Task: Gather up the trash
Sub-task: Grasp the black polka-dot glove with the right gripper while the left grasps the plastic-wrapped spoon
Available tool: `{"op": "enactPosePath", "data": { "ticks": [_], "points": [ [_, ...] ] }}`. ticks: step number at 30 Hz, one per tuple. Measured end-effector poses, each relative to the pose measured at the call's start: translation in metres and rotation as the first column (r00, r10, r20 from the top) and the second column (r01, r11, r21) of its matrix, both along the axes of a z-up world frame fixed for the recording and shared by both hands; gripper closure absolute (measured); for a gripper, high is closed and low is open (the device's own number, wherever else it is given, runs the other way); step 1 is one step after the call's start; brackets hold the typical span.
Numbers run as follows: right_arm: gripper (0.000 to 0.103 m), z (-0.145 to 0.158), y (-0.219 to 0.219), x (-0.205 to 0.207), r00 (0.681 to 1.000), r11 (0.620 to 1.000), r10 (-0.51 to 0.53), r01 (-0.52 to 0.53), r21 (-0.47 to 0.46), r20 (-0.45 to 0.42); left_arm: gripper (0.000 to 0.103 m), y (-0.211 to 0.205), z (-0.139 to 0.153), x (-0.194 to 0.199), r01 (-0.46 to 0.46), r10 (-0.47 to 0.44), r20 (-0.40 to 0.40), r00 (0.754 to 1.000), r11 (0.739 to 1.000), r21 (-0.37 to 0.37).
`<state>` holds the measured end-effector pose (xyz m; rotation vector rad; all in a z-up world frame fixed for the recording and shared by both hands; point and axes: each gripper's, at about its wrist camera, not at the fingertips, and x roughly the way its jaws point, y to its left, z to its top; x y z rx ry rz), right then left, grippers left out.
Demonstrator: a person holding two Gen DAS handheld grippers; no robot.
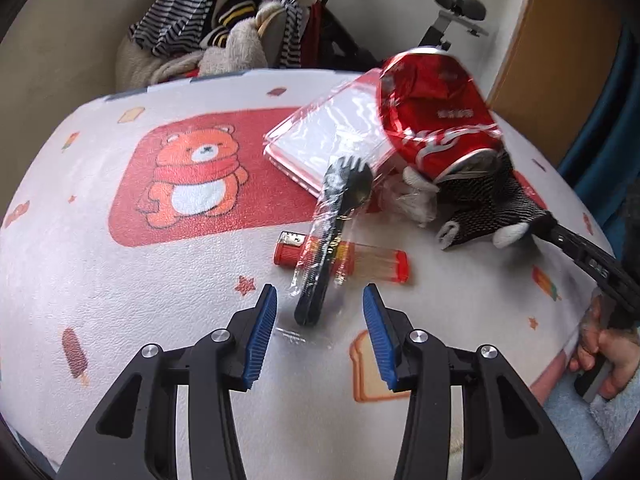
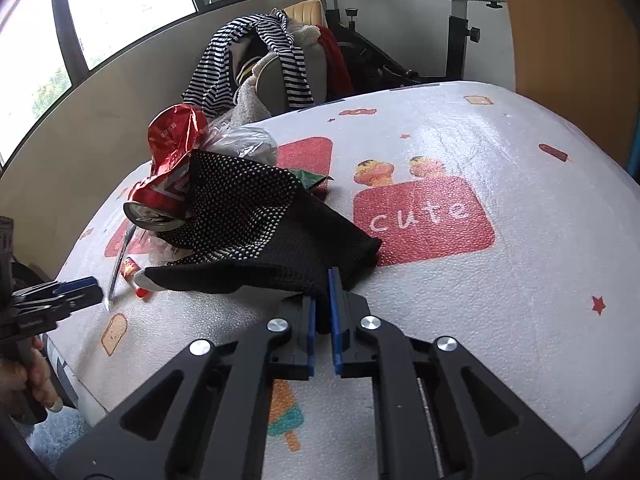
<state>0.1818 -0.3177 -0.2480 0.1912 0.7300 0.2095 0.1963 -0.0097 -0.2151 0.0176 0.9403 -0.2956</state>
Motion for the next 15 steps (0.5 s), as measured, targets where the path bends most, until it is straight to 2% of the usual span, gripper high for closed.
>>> {"op": "enactPosePath", "data": {
  "ticks": [2, 3, 4, 7, 11, 14, 15],
  "points": [
    [0.093, -0.001, 0.002, 0.000, 1.000, 1.000, 0.010, -0.010, -0.006, 0.006, 0.063, 0.002, 0.000, 0.003, -0.033, 0.033, -0.008, 0.999, 0.999, -0.012],
    [0.093, -0.001, 0.002, 0.000, 1.000, 1.000, 0.017, -0.017, -0.003, 0.008, 0.082, 0.002, 0.000, 0.003, -0.040, 0.040, -0.013, 0.999, 0.999, -0.015],
    [0.093, -0.001, 0.003, -0.002, 1.000, 1.000, 0.019, -0.019, 0.002, 0.003, 0.085, 0.001, 0.001, 0.001, -0.043, 0.043, -0.016, 0.999, 0.999, -0.019],
    [0.093, 0.006, -0.004, -0.005, 0.999, 0.999, -0.010, 0.012, 0.037, -0.042, 0.087, 0.002, 0.012, -0.013, -0.031, 0.032, 0.026, 0.999, 0.999, -0.028],
    [0.093, 0.028, -0.018, -0.010, 0.999, 0.994, -0.034, 0.035, 0.103, -0.013, 0.087, 0.004, 0.031, -0.028, 0.009, -0.004, 0.078, 0.997, 0.998, -0.069],
    [0.093, 0.053, -0.021, -0.015, 0.998, 0.995, -0.014, 0.009, 0.096, 0.054, 0.087, 0.006, 0.047, -0.036, 0.028, -0.018, 0.112, 0.994, 0.996, -0.081],
    [0.093, 0.071, -0.021, -0.018, 0.994, 0.997, -0.005, -0.003, 0.073, 0.106, 0.087, 0.007, 0.053, -0.039, 0.032, -0.021, 0.124, 0.992, 0.996, -0.087]
  ]
}}
